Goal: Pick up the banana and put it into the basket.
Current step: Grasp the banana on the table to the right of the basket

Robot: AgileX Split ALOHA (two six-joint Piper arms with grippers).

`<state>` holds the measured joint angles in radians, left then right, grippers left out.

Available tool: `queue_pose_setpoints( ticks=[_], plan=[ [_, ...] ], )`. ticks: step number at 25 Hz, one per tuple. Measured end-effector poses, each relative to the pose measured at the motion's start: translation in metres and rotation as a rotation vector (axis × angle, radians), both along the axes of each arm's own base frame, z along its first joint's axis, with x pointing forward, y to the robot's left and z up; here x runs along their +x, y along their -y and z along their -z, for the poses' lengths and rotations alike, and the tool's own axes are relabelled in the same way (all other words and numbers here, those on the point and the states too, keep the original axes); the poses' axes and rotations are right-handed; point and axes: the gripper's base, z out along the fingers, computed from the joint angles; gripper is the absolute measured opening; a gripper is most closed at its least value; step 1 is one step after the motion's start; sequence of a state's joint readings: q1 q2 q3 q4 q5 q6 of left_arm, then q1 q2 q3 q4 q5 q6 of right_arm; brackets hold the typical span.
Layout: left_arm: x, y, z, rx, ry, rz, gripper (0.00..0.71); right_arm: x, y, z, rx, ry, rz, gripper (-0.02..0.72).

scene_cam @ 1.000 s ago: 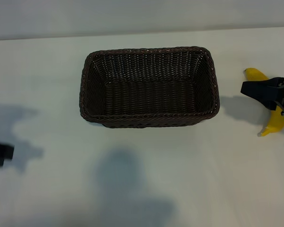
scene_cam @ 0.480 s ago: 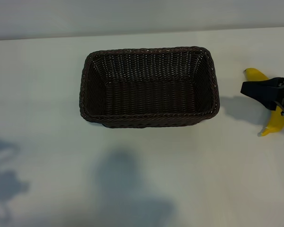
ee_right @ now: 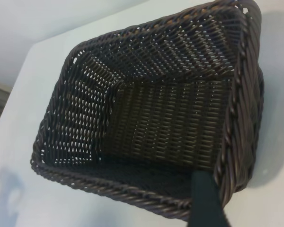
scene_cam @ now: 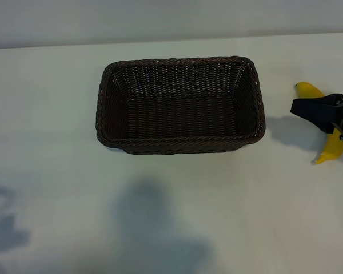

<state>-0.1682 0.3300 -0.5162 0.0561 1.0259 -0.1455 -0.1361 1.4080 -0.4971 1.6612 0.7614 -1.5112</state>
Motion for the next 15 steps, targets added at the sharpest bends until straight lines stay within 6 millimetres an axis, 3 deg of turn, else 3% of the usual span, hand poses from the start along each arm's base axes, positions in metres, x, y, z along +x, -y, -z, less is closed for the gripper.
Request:
queue_pose_setpoints(
  ticks=[8, 15],
  plan=[
    [-0.011, -0.002, -0.003, -0.014, 0.063, 0.001, 0.569, -0.001, 0.0, 0.001, -0.014, -0.002, -0.015, 0.444],
    [-0.033, -0.005, -0.006, -0.03, 0.201, 0.006, 0.569, -0.001, 0.0, 0.001, -0.017, -0.002, -0.018, 0.444]
  ],
)
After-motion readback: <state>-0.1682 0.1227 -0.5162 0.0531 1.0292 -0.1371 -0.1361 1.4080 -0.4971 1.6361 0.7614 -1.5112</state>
